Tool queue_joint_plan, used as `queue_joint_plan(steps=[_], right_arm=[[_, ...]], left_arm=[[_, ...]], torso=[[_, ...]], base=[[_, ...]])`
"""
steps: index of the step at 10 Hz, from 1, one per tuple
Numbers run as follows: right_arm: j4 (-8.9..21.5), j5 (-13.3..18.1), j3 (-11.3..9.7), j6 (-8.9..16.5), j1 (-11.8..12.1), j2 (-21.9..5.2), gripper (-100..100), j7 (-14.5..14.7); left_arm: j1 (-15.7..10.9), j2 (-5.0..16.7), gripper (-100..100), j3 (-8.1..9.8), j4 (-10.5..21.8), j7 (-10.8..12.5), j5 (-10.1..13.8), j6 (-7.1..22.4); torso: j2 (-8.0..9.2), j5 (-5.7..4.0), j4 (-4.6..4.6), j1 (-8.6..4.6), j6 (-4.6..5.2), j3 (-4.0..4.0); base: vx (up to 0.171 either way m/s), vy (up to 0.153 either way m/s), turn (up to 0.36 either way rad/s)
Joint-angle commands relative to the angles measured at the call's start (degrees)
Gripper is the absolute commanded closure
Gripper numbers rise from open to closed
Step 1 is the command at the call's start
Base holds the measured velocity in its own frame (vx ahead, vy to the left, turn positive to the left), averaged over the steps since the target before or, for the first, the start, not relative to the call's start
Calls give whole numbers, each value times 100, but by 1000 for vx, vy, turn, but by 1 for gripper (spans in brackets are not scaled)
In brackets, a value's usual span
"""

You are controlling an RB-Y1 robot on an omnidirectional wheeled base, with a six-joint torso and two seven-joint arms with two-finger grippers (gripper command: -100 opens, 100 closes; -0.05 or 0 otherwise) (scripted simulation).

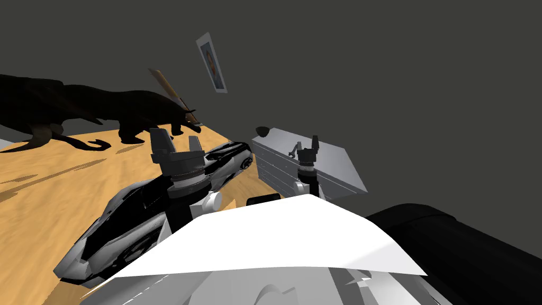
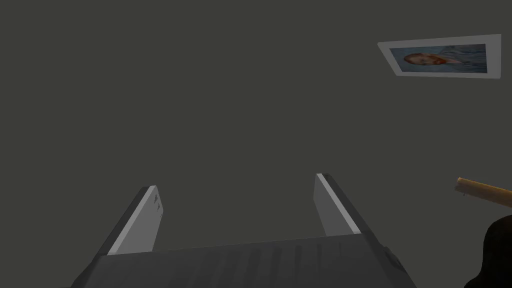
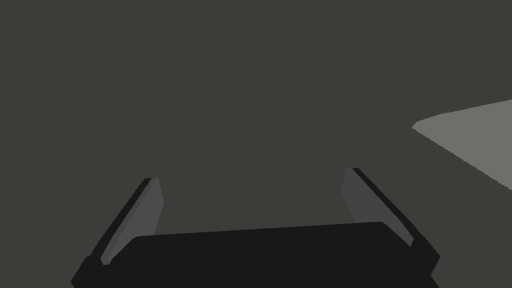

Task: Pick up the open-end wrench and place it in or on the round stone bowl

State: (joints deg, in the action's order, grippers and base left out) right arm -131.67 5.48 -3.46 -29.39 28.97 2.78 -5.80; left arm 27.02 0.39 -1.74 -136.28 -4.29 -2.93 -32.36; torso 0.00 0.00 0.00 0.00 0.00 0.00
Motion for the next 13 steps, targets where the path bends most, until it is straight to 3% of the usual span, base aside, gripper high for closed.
queue_joint_plan(steps=[1,4,7,8,10,11,12,13], right_arm=[[7,80,164,-72,156,-258,-100,43],[26,288,564,-238,535,-645,-100,156],[53,627,1083,-471,1077,-1011,-100,342],[53,627,1167,-471,1105,-1011,-100,342],[66,917,1560,-651,1533,-1251,-100,502],[66,917,1654,-651,1578,-1251,-100,502],[71,1077,1882,-744,1807,-1375,-100,590],[71,1077,1916,-744,1838,-1375,-100,590]], left_arm=[[0,0,0,0,0,0,0,0],[0,0,0,-1,0,0,0,0],[-1,0,0,-1,0,0,0,0],[-1,0,0,-1,0,0,0,0],[0,0,0,0,0,0,0,0],[0,0,0,0,0,0,0,0],[0,0,0,0,0,0,0,0],[0,0,0,0,0,0,0,0]], torso=[[0,0,0,0,0,0],[13,4,3,18,0,7],[18,4,4,16,-1,10],[14,5,4,19,-1,9],[8,3,2,11,-1,5],[7,3,2,13,-1,4],[6,3,2,10,0,4],[6,3,2,11,-1,4]], base=[[-18,28,67],[-29,53,72],[-33,52,136],[-10,39,25],[-7,40,132],[-8,33,65],[-7,37,146],[-5,22,57]])
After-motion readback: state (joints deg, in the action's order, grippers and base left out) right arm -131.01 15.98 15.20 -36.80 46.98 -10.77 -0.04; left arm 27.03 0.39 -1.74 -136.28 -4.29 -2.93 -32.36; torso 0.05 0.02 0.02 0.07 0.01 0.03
